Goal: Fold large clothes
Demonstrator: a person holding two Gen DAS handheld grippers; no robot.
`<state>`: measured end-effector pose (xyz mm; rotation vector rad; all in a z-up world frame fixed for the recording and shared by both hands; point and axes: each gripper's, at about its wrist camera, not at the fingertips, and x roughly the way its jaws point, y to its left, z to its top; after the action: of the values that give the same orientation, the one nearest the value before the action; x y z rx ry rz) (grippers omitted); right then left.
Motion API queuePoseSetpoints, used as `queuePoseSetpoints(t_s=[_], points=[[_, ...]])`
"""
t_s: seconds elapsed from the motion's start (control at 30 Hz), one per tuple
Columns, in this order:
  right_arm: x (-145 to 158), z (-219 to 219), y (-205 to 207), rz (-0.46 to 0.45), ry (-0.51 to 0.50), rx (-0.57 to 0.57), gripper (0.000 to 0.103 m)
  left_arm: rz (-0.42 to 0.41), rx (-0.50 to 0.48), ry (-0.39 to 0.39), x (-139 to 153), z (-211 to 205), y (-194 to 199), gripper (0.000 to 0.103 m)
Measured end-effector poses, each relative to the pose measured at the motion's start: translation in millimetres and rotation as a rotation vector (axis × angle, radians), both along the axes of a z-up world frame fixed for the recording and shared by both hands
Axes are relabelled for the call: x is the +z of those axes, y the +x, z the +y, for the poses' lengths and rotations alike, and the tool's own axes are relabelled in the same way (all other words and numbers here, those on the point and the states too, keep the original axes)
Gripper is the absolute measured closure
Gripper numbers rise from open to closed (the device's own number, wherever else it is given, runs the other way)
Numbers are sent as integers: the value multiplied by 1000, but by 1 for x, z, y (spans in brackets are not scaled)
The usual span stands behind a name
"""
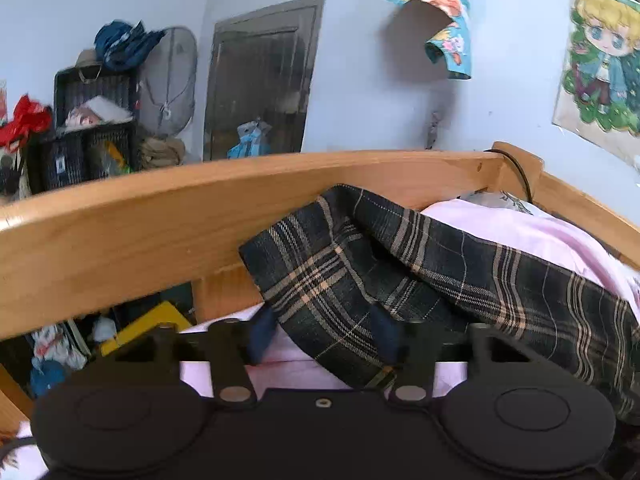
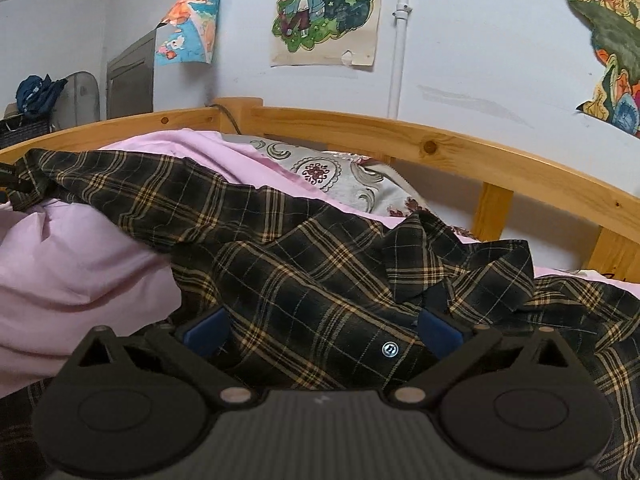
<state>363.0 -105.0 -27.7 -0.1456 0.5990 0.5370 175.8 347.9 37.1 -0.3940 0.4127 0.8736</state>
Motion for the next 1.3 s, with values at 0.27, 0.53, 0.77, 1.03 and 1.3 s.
queuePoseSetpoints(t_s=[0.27, 0.53, 0.77, 1.03, 1.3], points=[[-3, -3, -4, 11, -5, 6, 0, -45, 60, -56, -3, 13, 3, 103], [0, -6, -8, 12, 8, 5, 0, -75, -149, 35, 57, -15, -12, 103], [9, -7, -14, -21, 49, 11, 0, -133, -480, -26, 163, -29, -1, 103], [24, -21, -26, -33, 77, -15, 0, -275, -823, -66, 211, -110, 30, 103], [43, -69, -44, -39, 59, -84, 0, -254, -1200, -183, 184, -226, 92, 103]])
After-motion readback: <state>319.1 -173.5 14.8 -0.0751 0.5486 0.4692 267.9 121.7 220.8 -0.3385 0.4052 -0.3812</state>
